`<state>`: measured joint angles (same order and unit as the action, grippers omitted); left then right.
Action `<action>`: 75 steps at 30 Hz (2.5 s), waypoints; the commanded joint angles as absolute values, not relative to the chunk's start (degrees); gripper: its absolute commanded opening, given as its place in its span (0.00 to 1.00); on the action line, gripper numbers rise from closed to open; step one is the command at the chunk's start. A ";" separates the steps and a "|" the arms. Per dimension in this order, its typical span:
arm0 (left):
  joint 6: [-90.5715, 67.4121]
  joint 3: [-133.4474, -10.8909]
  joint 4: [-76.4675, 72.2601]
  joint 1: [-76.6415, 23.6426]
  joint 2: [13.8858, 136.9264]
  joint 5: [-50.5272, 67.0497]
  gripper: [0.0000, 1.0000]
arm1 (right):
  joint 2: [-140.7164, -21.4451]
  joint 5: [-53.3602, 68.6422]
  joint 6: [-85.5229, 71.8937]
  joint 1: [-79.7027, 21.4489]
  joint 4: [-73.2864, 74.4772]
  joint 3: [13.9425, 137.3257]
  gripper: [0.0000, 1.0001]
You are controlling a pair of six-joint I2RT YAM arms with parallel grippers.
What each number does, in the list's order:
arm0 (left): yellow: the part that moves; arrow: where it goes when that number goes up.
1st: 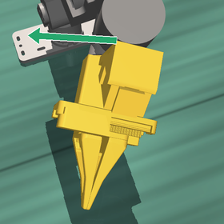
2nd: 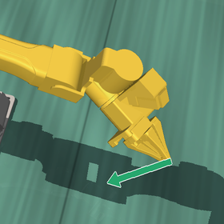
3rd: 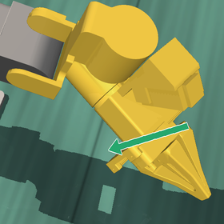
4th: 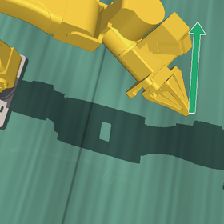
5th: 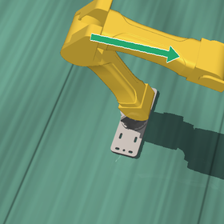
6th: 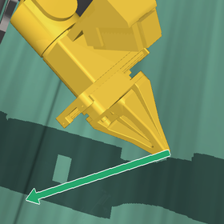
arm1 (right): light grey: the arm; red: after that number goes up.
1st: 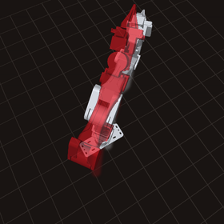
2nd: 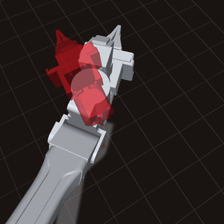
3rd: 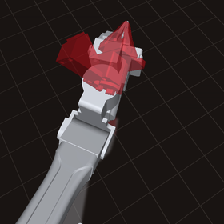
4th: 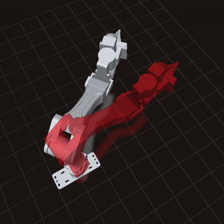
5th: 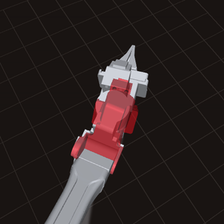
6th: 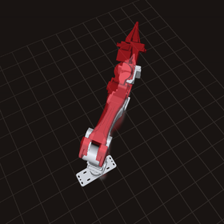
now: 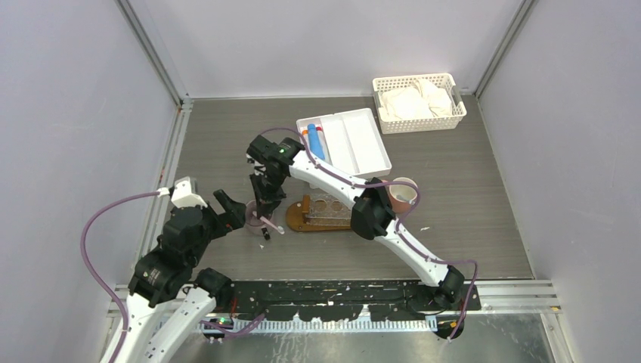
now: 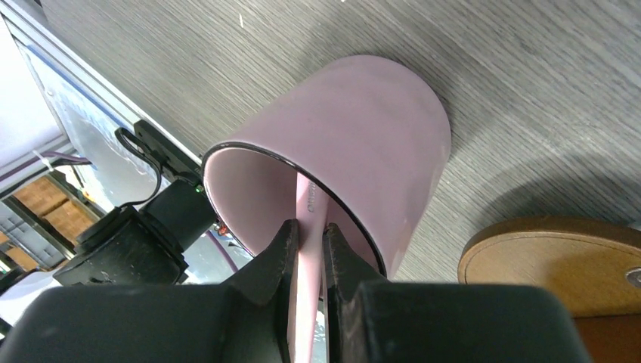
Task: Prepare toiletry sets of a toothbrush and toothpaste on the tray
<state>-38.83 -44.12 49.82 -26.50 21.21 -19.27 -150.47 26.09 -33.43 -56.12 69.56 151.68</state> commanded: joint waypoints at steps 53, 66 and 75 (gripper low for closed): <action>-38.17 -44.96 43.16 -26.29 31.90 -20.28 0.96 | -120.38 2.77 -69.01 -32.70 -8.61 81.72 0.38; -37.62 -44.56 42.07 -26.32 32.25 -19.52 0.96 | -111.47 -2.66 -66.61 -32.68 -5.19 73.02 0.38; -36.94 -45.21 43.33 -26.28 30.90 -20.60 0.96 | -115.24 -3.50 -65.87 -32.61 -3.78 76.97 0.37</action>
<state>-38.26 -44.07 44.84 -26.50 31.66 -19.14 -114.87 -1.41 -66.39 -32.77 -3.07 73.69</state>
